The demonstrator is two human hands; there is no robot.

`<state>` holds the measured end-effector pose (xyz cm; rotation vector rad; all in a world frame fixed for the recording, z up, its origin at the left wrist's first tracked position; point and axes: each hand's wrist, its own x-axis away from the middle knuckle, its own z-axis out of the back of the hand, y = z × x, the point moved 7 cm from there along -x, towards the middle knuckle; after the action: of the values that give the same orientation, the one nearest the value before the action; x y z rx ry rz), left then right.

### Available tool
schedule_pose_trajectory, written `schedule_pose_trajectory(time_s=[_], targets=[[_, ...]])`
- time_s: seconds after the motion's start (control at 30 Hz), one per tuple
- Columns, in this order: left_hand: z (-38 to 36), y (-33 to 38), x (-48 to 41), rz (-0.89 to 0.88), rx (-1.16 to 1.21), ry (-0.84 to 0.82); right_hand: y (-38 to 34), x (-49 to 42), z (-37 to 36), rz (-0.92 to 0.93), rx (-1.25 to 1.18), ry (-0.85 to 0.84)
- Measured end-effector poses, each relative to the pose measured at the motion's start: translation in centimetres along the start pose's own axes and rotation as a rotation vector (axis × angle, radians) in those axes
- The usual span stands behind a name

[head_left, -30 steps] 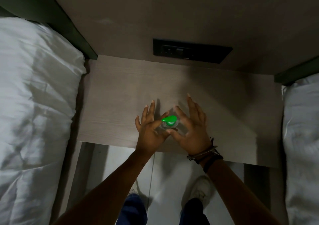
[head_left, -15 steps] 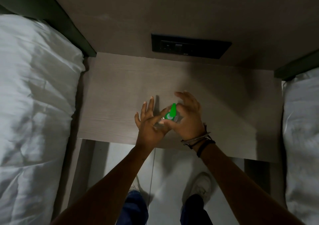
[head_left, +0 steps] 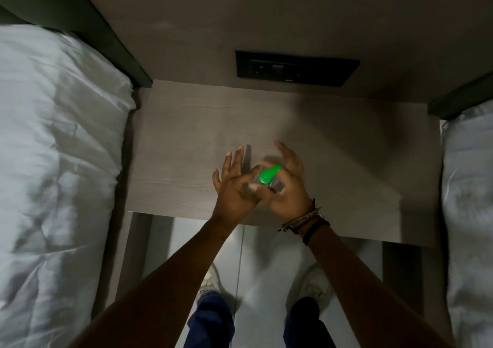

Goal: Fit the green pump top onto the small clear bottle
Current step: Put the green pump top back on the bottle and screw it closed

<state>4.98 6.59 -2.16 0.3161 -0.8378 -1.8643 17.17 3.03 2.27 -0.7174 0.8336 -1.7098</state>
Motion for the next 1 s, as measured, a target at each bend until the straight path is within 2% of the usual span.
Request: schedule_pose_trajectory(time_s=[0.07, 0.17, 0.23, 0.33, 0.43, 0.53, 0.6, 0.7, 0.83, 0.93, 1.0], targets=[[0.0, 0.1, -0.1, 0.007, 0.039, -0.015, -0.1, 0.2, 0.7, 0.041, -0.005, 0.057], [0.0, 0.1, -0.4, 0.003, -0.004, -0.025, -0.3, -0.3, 0.9, -0.051, 0.094, 0.151], [0.0, 0.1, -0.5, 0.005, -0.002, -0.036, -0.3, -0.4, 0.5, -0.096, 0.095, 0.126], [0.3, 0.3, -0.5, -0.015, 0.047, -0.044, 0.1, 0.0, 0.3, -0.009, -0.019, 0.053], [0.3, 0.4, -0.5, 0.001, 0.062, -0.069, 0.6, 0.4, 0.8, 0.041, -0.017, 0.083], [0.4, 0.6, -0.5, -0.006, 0.015, -0.071, 0.3, -0.1, 0.7, -0.028, 0.008, 0.141], [0.6, 0.7, -0.6, -0.034, 0.025, -0.070, 0.3, -0.2, 0.4, -0.058, -0.011, 0.111], [0.8, 0.7, -1.0, -0.045, 0.044, -0.085, 0.6, 0.2, 1.0, 0.008, -0.066, 0.072], [0.7, 0.6, -1.2, -0.048, 0.014, -0.094, 0.3, 0.0, 1.6, 0.031, 0.038, 0.134], [0.7, 0.5, -1.0, -0.080, 0.023, -0.077, 0.2, -0.7, 1.0, -0.016, 0.048, 0.058], [0.7, 0.4, -1.0, -0.059, 0.049, -0.081, 0.1, -0.7, 1.1, 0.065, 0.028, 0.004]])
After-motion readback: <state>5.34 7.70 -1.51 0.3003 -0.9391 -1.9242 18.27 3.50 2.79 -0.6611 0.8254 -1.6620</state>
